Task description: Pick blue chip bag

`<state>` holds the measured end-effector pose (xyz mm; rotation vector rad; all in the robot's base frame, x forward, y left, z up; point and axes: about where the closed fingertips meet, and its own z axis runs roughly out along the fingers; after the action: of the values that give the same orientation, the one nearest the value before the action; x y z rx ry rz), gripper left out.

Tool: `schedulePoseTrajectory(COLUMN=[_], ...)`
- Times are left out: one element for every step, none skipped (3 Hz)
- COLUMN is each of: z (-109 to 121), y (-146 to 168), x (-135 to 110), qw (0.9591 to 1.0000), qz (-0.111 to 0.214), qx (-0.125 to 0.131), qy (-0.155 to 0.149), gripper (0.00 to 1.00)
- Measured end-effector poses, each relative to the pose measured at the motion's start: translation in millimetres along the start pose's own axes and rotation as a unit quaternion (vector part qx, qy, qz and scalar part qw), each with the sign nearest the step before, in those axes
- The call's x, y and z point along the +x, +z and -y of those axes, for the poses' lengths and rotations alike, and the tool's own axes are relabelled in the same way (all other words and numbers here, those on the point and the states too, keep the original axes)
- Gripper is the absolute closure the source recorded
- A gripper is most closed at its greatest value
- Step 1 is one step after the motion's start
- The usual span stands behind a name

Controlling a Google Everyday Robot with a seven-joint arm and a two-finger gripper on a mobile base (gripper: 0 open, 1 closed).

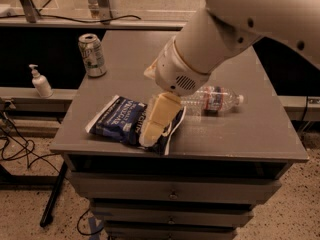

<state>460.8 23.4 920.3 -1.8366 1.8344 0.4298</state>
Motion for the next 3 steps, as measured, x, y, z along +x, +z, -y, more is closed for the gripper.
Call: schedulePoseTrajectory(z=[-5,-4,-1], y=[40,76,99], x=[-16,-16,-7], qw=[0.9997,0.9994,0.9989], qz=[0.012,0.009,0.005], qx=[-0.015,-0.019,-0.022], qy=[-0.014,-0.029,-0.042], gripper=[0.0,0.0,0.18])
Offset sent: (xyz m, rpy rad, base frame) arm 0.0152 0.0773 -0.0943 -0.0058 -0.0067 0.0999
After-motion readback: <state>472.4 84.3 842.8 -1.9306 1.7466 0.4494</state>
